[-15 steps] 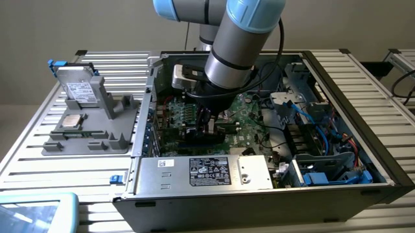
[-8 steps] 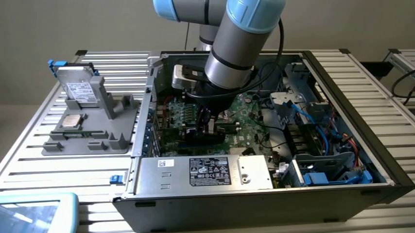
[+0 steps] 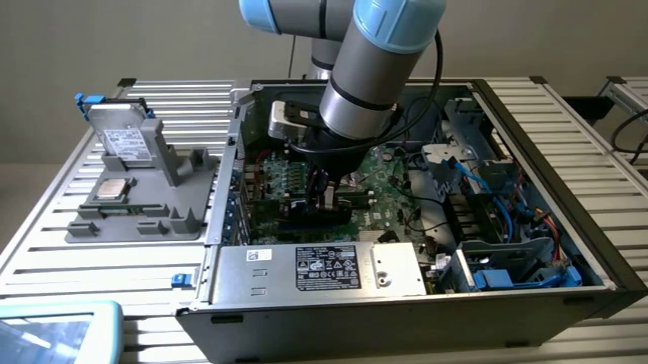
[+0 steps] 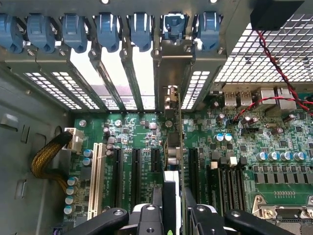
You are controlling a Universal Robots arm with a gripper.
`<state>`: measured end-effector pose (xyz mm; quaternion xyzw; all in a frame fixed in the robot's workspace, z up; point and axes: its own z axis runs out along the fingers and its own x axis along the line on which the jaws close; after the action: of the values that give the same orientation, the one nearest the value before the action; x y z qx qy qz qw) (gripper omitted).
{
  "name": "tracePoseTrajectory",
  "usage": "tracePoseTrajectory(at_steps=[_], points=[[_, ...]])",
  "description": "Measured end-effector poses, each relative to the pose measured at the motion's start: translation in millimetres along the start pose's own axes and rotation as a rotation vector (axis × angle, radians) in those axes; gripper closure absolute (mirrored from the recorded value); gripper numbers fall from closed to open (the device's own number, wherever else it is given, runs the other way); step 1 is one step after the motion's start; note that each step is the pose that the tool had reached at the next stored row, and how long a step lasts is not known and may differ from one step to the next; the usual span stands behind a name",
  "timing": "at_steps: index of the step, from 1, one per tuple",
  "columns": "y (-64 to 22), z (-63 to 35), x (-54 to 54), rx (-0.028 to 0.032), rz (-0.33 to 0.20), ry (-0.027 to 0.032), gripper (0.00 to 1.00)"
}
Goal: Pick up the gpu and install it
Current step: 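Insert the gpu into the slot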
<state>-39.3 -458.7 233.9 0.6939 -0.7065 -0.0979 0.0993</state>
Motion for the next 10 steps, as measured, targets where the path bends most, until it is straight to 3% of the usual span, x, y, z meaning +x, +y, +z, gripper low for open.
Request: tracePoseTrajectory(at_steps=[10], points=[[0.2, 1.7, 0.0, 0.0001, 0.0, 0.0002, 0.73]])
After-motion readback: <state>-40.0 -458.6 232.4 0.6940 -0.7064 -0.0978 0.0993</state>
